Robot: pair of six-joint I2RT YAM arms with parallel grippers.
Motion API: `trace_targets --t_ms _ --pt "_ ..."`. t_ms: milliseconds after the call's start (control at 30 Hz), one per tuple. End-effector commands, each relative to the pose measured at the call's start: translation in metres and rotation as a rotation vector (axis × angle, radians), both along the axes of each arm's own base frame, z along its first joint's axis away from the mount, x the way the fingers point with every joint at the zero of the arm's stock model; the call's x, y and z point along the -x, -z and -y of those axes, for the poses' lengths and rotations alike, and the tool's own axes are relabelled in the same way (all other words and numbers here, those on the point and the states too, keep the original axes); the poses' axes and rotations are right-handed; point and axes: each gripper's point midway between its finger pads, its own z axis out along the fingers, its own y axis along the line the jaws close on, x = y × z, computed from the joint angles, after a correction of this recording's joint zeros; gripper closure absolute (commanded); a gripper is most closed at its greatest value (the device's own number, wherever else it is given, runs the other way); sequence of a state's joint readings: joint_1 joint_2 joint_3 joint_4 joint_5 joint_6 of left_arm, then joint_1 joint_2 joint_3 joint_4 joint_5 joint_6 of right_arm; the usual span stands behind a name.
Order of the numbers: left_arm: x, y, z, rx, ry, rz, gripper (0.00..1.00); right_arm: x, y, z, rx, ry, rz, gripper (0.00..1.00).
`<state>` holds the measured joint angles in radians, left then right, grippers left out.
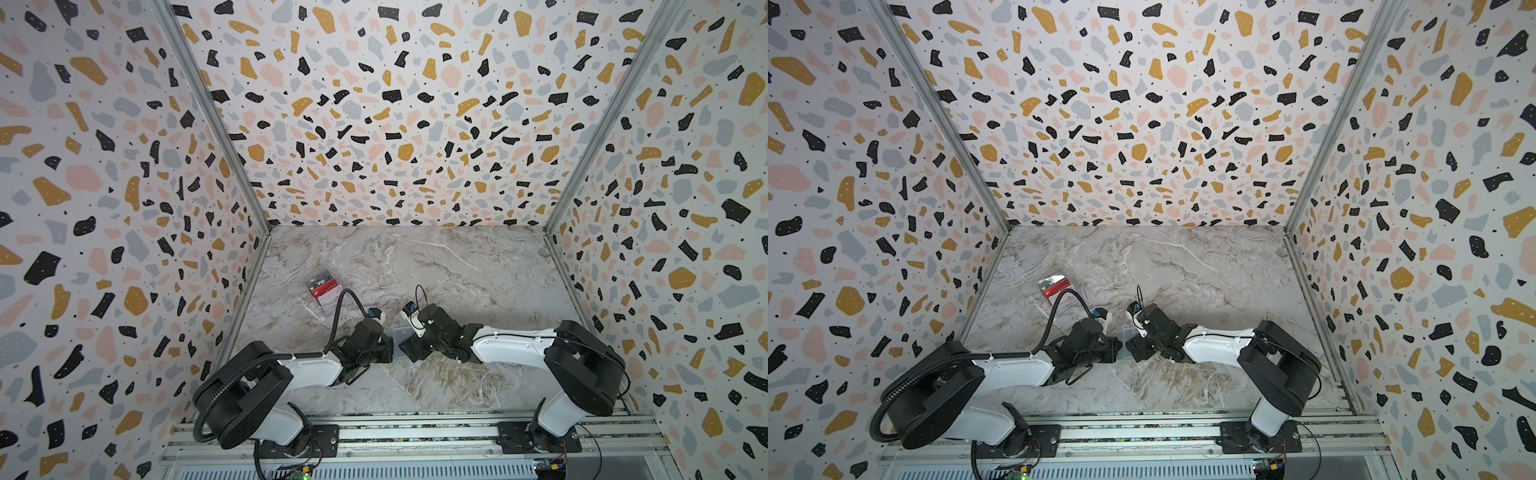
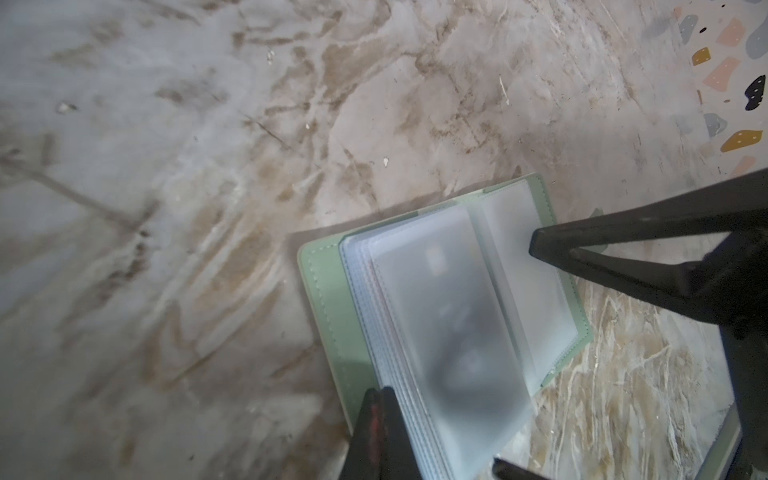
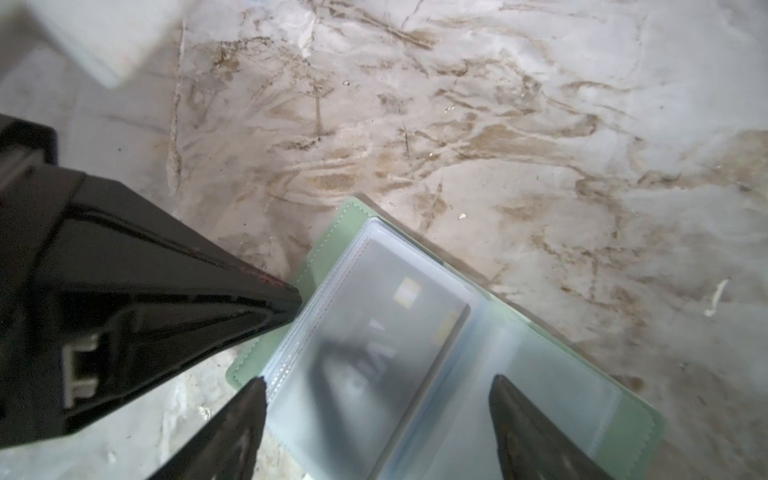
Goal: Take the credit cards out of the card holder
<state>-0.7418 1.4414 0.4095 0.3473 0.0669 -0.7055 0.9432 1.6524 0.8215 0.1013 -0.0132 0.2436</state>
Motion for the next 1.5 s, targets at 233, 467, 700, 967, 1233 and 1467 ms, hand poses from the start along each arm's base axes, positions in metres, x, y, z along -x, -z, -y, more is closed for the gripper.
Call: trace_targets --t_ms 233,467,700,967,1233,1467 --pt "0.001 0.007 -0.004 -0.013 -0.016 0.008 1.00 -0.009 0.001 -0.009 0.027 0.033 0.028 0.18" --pt "0.002 0.011 -0.006 -0.028 -0.018 -0.001 1.00 -0.007 0.014 -0.005 0.064 0.039 0.020 0.18" --pt "0.003 0.013 -0.009 -0.037 -0.024 -0.002 1.00 -0.008 0.018 0.000 0.084 0.067 0.016 0.24" --pt "0.003 0.016 -0.012 -0.051 -0.027 -0.002 1.00 -0.011 0.018 0.013 0.121 0.119 0.030 0.34" --pt "0.004 0.018 -0.014 -0.058 -0.035 -0.003 1.00 -0.017 0.012 0.032 0.155 0.191 0.054 0.39" --pt "0.004 0.018 -0.015 -0.064 -0.035 0.000 1.00 -0.020 0.006 0.048 0.185 0.249 0.062 0.42"
